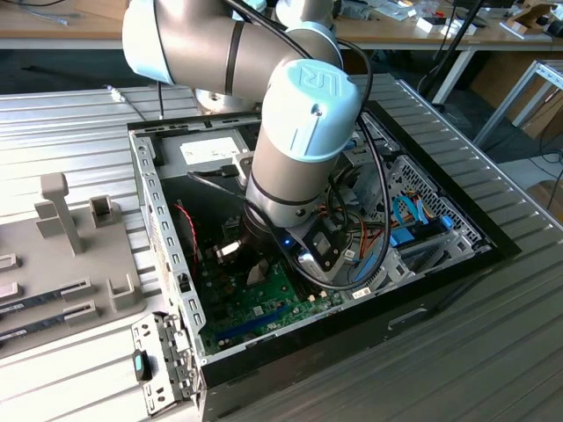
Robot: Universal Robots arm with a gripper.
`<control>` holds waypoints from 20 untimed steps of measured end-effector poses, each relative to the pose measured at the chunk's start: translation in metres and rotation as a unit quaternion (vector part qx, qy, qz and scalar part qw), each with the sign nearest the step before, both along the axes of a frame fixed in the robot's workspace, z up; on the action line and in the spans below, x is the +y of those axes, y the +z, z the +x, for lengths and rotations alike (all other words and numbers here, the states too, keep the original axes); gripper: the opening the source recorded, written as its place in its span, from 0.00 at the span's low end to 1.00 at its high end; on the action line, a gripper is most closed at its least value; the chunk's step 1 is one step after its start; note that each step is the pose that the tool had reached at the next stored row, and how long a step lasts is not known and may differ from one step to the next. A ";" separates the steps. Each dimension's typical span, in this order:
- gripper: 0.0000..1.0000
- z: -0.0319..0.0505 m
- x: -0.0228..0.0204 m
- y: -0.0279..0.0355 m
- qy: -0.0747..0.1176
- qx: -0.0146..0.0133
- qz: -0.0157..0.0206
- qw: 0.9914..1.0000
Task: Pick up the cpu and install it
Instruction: 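Place the cpu into insertion slot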
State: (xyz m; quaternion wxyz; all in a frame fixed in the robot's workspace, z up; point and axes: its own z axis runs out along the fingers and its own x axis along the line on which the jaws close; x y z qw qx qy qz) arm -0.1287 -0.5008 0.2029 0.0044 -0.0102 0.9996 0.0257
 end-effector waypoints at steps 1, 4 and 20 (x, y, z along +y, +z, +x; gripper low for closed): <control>0.41 0.0000 0.0000 0.0000 0.000 0.000 0.000 1.000; 0.41 0.0000 0.0000 0.0000 0.000 0.000 0.000 1.000; 0.40 0.0037 0.0025 0.0146 0.000 0.001 0.001 1.000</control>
